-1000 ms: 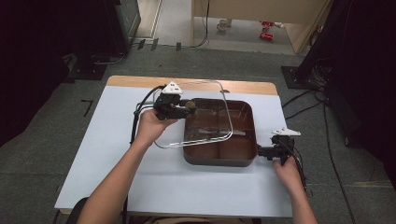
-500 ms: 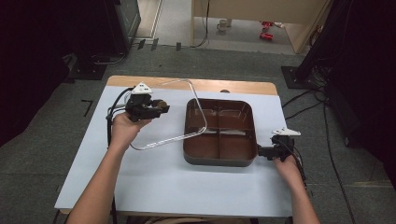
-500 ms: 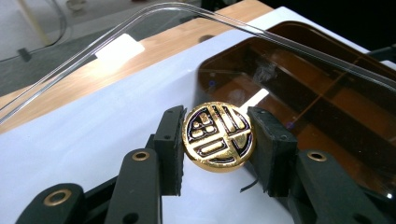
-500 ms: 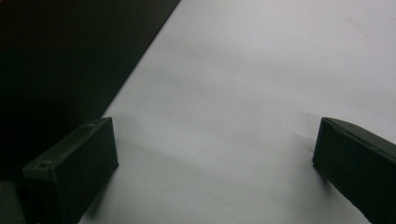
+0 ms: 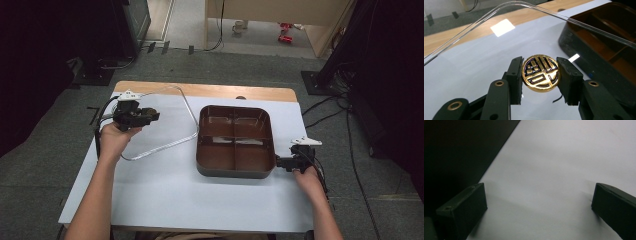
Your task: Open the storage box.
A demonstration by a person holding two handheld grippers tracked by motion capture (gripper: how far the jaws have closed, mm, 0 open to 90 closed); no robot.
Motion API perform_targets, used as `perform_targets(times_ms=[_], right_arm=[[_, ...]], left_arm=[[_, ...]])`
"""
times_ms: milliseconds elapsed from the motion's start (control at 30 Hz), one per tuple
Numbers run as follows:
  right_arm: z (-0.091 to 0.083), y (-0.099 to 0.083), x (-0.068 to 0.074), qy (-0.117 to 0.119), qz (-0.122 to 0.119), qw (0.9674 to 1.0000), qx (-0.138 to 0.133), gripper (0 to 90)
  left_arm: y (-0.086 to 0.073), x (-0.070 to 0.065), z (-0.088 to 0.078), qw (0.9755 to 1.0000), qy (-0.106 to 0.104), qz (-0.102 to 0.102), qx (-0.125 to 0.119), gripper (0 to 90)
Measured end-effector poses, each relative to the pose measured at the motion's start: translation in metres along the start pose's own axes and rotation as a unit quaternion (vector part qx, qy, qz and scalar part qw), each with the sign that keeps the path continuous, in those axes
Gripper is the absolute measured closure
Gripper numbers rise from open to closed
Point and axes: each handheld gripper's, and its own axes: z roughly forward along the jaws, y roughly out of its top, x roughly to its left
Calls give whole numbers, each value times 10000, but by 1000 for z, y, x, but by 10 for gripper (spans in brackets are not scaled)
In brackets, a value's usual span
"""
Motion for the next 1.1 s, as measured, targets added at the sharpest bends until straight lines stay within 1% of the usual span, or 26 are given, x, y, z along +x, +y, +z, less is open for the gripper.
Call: perform_targets(times_ms=[33,133,333,467,667,767,967,1000,1100], right_arm=[[0,0,0,-1,0,10000,1,0],[0,0,0,-2,-1,10000,1,0],[0,0,0,-3,-3,10000,1,0],[0,0,0,-4,-4,10000,0,0],[0,0,0,-4,-3,10000,2,0],[0,0,0,-5,-3,10000,2,0],[0,0,0,-5,-4,10000,1,0],[0,0,0,-4,-9,10000,-2,0],[0,0,0,-5,-8,10000,-1,0]], left_arm=[[-2,3,2,10000,39,-59,23,591],[-8,11,9,9997,176,-148,103,591],[-23,26,24,9978,434,-278,414,591],[-31,33,31,9962,533,-382,574,590],[-38,37,40,9941,585,-473,777,590],[-40,38,42,9936,597,-489,825,590],[-43,36,48,9920,667,-314,1022,589],[-43,35,48,9921,681,-291,1009,589],[-43,36,48,9921,664,-328,1011,588]])
